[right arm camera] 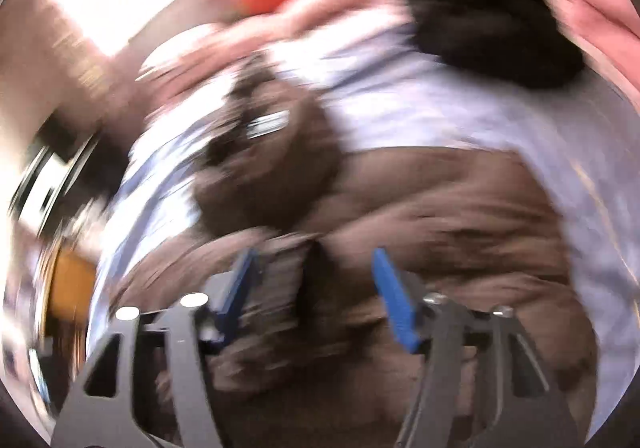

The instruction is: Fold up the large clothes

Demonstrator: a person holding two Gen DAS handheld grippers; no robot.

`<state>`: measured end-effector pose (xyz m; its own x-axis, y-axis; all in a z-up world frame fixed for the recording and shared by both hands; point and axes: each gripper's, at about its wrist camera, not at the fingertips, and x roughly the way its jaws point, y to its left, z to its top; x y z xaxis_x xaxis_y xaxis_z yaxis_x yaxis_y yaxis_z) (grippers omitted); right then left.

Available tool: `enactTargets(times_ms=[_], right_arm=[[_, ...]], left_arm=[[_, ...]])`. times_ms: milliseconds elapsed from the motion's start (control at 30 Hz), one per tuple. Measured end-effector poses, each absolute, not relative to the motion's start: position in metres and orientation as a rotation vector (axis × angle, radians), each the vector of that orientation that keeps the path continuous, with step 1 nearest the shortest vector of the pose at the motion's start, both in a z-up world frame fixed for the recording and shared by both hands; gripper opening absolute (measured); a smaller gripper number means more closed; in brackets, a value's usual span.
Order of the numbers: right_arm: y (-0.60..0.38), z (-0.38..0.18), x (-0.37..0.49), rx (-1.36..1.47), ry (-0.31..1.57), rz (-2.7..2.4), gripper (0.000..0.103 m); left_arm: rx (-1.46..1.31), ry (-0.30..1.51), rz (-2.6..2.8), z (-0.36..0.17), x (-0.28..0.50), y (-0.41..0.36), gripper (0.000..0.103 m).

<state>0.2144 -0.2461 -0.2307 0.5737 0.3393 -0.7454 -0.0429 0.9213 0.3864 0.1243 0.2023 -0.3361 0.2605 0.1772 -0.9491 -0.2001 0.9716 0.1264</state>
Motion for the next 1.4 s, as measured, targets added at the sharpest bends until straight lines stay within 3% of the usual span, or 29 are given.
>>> enactTargets(times_ms=[100, 333, 533, 600, 767, 933, 1000, 1067, 1233, 1400], right_arm=[[-0.185, -0.252, 0.21, 0.15, 1.046, 0.311, 0.042], [-0.171, -0.314, 0.223, 0.007, 1.156, 0.224, 0.042], [-0.166, -0.302, 0.219, -0.008, 1.148, 0.223, 0.042], [-0.183, -0.284, 0.218, 0.102, 1.108, 0.24, 0.042], [-0.207, -0.249, 0.209, 0.189, 0.974, 0.217, 0.042], [-0.197, -0.28, 0.234, 0.06, 1.032, 0.146, 0.041], [-0.195, -0.296, 0.234, 0.016, 1.076, 0.138, 0.04], [-0.193, -0.298, 0.229, 0.004, 1.078, 0.137, 0.04], [-0.206, -0.265, 0.212, 0.143, 1.094, 0.208, 0.042], [-0.194, -0.258, 0.182, -0.05, 1.145, 0.199, 0.042]], left_arm=[[-0.034, 1.343, 0.23, -0.347, 0.125, 0.198, 0.072], [-0.045, 1.452, 0.267, -0.38, 0.139, 0.204, 0.08], [0.012, 1.422, 0.293, -0.375, 0.145, 0.187, 0.076], [-0.024, 1.389, 0.288, -0.36, 0.139, 0.182, 0.072], [0.024, 1.237, 0.292, -0.32, 0.133, 0.17, 0.071], [-0.011, 1.393, 0.266, -0.352, 0.138, 0.163, 0.072], [-0.021, 1.447, 0.265, -0.365, 0.141, 0.162, 0.078], [-0.012, 1.456, 0.273, -0.367, 0.145, 0.16, 0.084], [-0.039, 1.427, 0.285, -0.347, 0.15, 0.158, 0.083], [0.0, 1.361, 0.251, -0.318, 0.145, 0.146, 0.082]])
